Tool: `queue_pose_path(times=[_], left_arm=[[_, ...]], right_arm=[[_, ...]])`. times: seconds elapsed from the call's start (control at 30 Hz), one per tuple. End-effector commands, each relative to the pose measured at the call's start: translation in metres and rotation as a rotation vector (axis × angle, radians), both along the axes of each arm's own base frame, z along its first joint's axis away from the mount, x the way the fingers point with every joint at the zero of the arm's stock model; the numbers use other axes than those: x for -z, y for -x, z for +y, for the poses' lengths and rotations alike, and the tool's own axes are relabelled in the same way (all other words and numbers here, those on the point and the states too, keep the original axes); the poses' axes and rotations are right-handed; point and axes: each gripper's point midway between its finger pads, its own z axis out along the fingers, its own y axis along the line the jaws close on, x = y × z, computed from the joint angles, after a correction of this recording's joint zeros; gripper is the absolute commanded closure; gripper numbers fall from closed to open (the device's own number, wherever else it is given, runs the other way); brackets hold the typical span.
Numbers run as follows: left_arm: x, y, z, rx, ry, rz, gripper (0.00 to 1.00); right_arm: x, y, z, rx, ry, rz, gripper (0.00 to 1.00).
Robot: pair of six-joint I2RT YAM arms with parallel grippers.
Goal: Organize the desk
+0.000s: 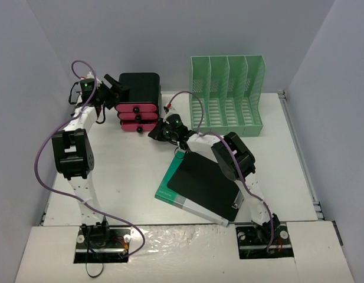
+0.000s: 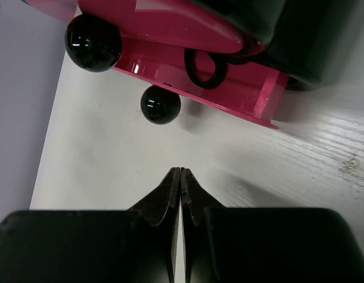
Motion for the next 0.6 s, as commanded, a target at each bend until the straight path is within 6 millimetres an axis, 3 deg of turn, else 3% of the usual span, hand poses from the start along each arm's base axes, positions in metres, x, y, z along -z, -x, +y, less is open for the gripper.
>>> queue_pose_path(times=[0.0,0.4,0.57], left_arm=[[-0.041,0.017,-0.025,0.078,0.034,-0.036,0.17],[-0.059,0.022,-0.021,0.08,0.019,-0.077,0.17],[-0.065,0.025,-0.021,0.079,0.016,-0.099,0.17]], right_arm=[[-0.04,-0.012,0.023,0.067,-0.136,-0.153,1.0],[-0.031,-0.03,0.035,0.25,-0.167,-0.262,1.0],[-0.015,-0.043,0.035,0.3,-0.158,-0.273,1.0]])
